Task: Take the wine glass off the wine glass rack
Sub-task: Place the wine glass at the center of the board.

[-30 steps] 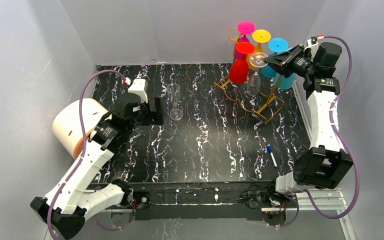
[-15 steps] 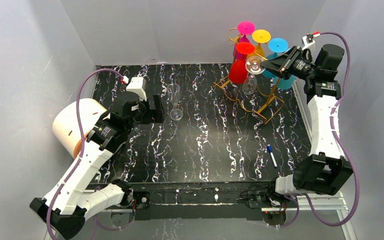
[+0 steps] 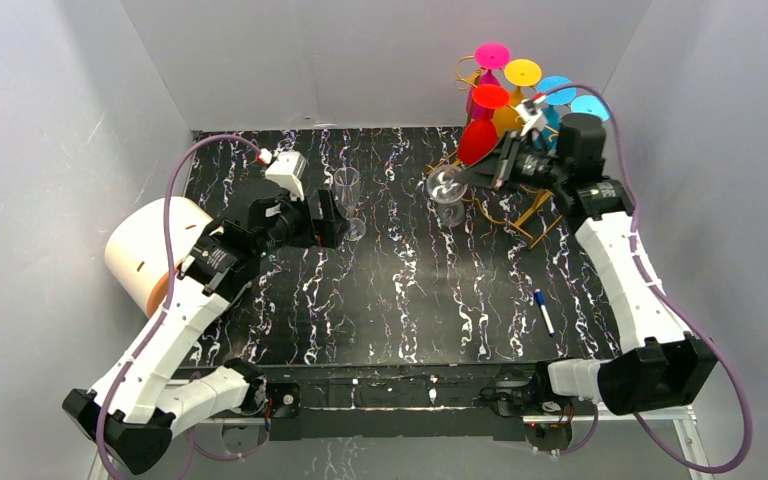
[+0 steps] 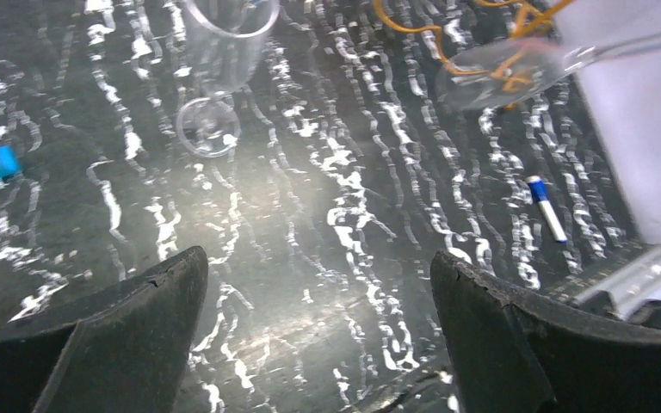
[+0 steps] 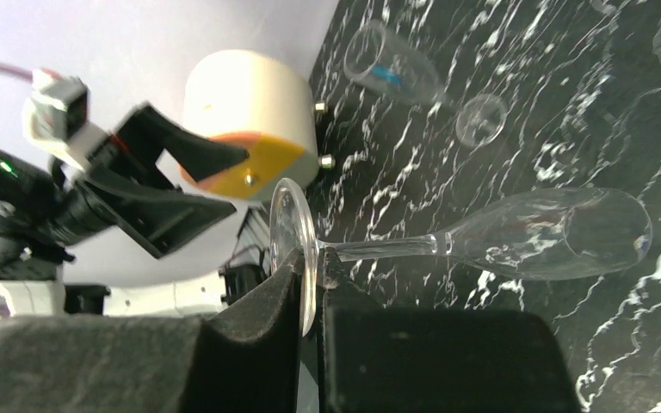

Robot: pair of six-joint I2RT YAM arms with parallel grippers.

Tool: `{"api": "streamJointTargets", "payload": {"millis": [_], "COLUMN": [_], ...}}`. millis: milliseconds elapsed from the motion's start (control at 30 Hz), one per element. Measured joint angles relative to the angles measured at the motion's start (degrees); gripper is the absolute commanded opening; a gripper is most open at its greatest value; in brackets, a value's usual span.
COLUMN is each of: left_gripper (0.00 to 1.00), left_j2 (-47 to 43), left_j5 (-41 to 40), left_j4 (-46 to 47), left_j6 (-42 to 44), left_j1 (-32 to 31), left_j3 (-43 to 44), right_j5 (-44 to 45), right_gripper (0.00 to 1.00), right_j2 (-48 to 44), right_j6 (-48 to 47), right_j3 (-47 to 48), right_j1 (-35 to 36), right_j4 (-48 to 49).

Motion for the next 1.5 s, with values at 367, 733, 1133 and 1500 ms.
{"api": "streamJointTargets", "payload": {"millis": [367,733,1133,1500], "left_gripper": [0.88,0.59,0.12,0.00], "left_j2": [-0.42,0.55,2.54,3.96], "left_j5": [23.04,32.54,33.64,35.10], "left_j4": [15.37,29.29,36.85,37.05], "left_j6": [-10.19,-20.50,-26.53,-27.34], "left_j1": [0.02,-0.52,-0.94,-0.83], "left_j3": [-6.75,-11.19,-13.33,-13.46], "right_j5": [7.17,6.73,1.73,-1.03], "right_gripper": [0.01,0.01,0.01,0.05], "right_j2": [-3.91,-3.72,-0.98,-0.98], "right_j6": [-1.49,-0.72,1.22,1.01], "right_j3": [-7.52,-9.49,-11.23,-12.22], "right_j1": [14.64,19.98,21.09,21.22], "right_j4": [4.20,11.76,17.49,20.46]}}
